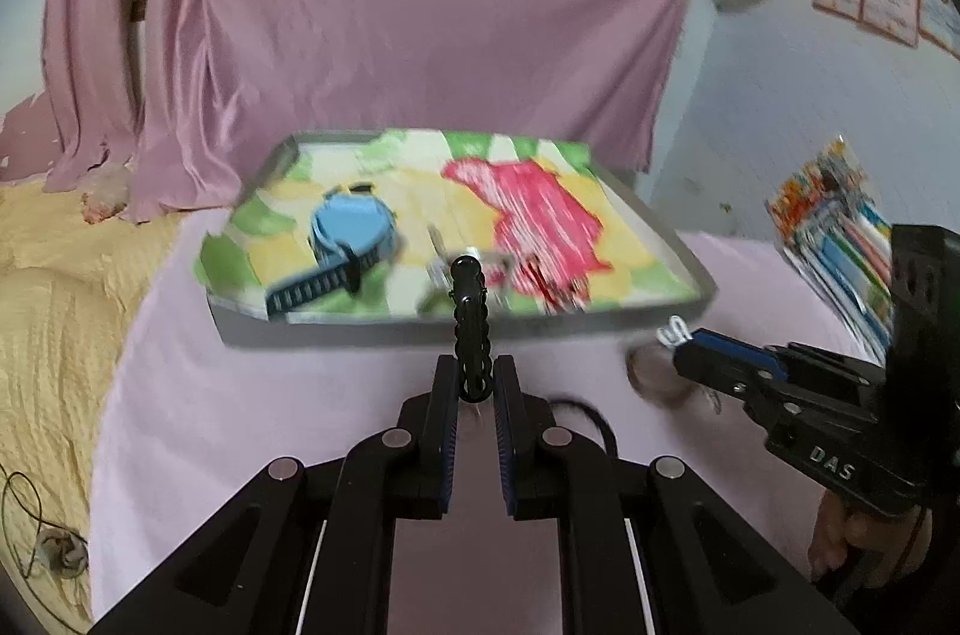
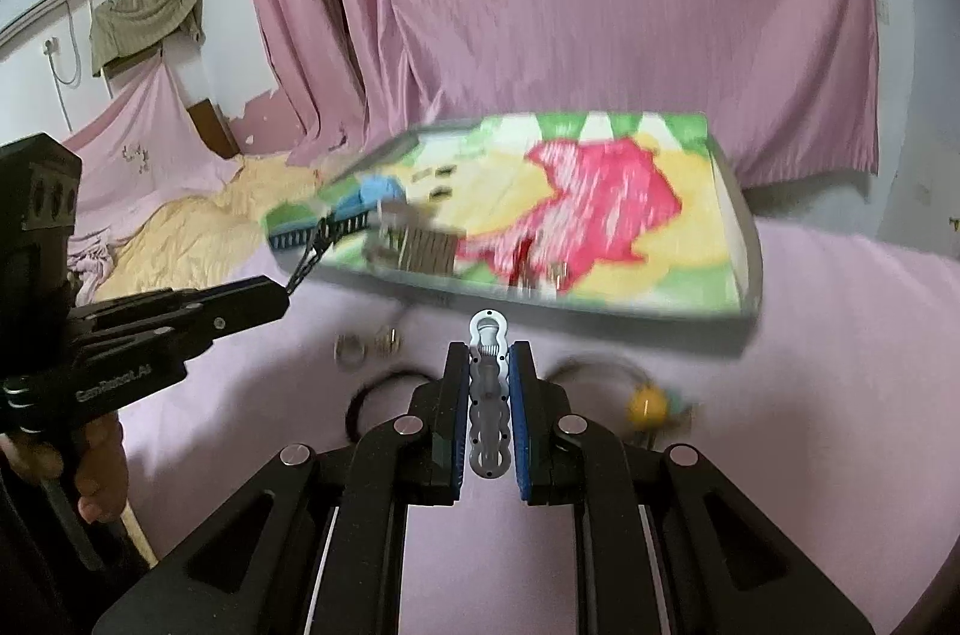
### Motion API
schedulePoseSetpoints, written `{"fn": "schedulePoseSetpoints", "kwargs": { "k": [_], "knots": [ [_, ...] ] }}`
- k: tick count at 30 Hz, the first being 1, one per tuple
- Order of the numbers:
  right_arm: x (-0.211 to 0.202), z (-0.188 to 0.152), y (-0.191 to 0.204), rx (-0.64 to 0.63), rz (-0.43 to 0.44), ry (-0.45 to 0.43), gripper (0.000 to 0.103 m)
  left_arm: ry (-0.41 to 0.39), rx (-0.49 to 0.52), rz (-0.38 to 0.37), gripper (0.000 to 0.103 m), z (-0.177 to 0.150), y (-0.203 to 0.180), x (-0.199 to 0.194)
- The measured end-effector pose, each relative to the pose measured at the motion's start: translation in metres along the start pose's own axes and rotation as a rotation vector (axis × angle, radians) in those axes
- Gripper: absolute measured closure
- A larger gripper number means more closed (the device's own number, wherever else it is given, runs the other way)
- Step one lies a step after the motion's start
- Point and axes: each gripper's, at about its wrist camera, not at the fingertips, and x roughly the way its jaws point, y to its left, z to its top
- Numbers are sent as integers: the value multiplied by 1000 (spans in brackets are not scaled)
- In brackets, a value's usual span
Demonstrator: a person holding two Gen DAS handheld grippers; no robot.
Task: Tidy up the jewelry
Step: 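Carry the beaded stick and white chain clip into the grey tray and open both grippers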
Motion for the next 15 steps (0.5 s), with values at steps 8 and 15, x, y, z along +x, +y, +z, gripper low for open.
{"fn": "schedulePoseSetpoints", "kwargs": {
  "k": [8, 15],
  "knots": [
    [23, 46, -6, -1, 5, -46, 91, 40, -51, 72, 92, 26, 23, 40],
    [62, 65, -9, 13, 8, 6, 91, 75, -30, 74, 92, 38, 27, 62]
  ]
}}
